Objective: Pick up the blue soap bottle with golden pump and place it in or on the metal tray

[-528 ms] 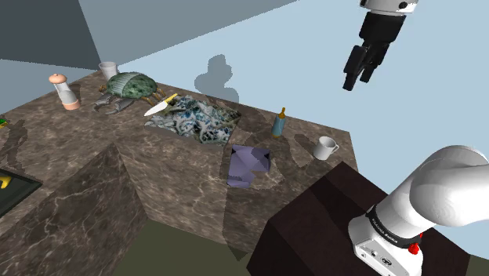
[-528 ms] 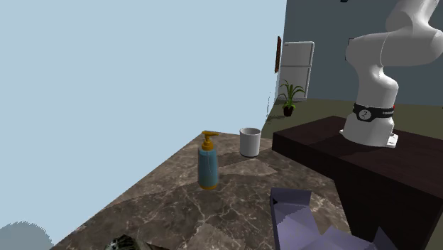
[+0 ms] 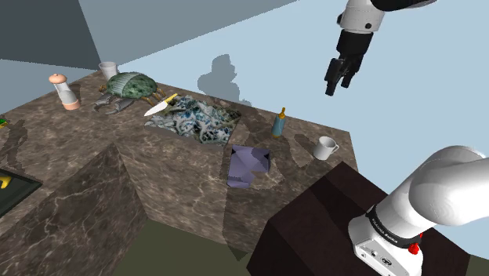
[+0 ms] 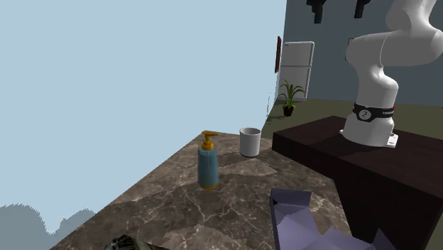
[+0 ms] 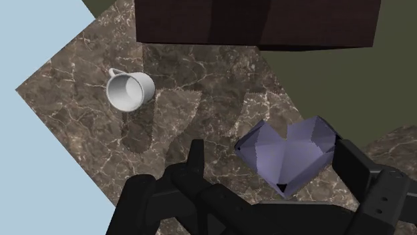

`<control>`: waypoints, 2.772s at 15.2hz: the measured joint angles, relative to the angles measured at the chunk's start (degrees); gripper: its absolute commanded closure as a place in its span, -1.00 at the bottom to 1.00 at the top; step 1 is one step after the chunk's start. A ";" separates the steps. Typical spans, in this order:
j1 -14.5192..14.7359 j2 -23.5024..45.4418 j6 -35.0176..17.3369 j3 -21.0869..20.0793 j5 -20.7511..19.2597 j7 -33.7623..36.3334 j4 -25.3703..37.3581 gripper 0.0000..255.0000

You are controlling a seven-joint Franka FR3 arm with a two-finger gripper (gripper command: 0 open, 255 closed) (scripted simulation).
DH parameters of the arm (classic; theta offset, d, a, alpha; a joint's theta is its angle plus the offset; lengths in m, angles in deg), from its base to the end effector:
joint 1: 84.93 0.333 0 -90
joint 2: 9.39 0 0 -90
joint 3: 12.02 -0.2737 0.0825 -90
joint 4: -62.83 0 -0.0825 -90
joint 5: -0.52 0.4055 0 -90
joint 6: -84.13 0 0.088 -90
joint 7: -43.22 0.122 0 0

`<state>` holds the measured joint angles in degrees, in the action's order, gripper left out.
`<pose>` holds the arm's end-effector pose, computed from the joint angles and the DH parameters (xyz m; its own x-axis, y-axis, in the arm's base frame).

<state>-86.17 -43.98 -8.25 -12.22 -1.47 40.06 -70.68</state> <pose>0.3993 -0.0113 0.4926 0.9926 0.0377 -0.1158 0.0414 -0.9987 0.0300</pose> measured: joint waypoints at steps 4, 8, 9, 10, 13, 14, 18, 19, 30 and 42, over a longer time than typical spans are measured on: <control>-0.61 7.09 -6.57 1.54 -1.38 -2.40 -0.12 -1.00; -1.20 14.98 -11.41 2.92 -2.48 -4.72 2.38 -1.00; -1.36 17.52 -12.96 3.28 -2.70 -5.33 3.25 -1.00; -1.43 18.93 -14.07 3.46 -2.86 -5.70 3.38 -1.00; -1.91 25.21 -17.41 4.34 -3.33 -7.44 5.97 -1.00; -2.00 27.47 -18.48 4.53 -3.39 -7.87 7.03 -1.00; -2.74 35.75 -22.24 5.45 -3.73 -10.14 11.05 -1.00; -2.93 37.88 -22.99 5.62 -3.74 -10.70 12.32 -1.00; -5.23 62.50 -26.39 6.20 -3.32 -15.82 32.17 -1.00; -7.01 78.28 -28.44 6.05 -3.13 -18.00 45.28 -1.00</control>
<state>-93.18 34.30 -36.69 -6.17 -4.59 22.06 -25.39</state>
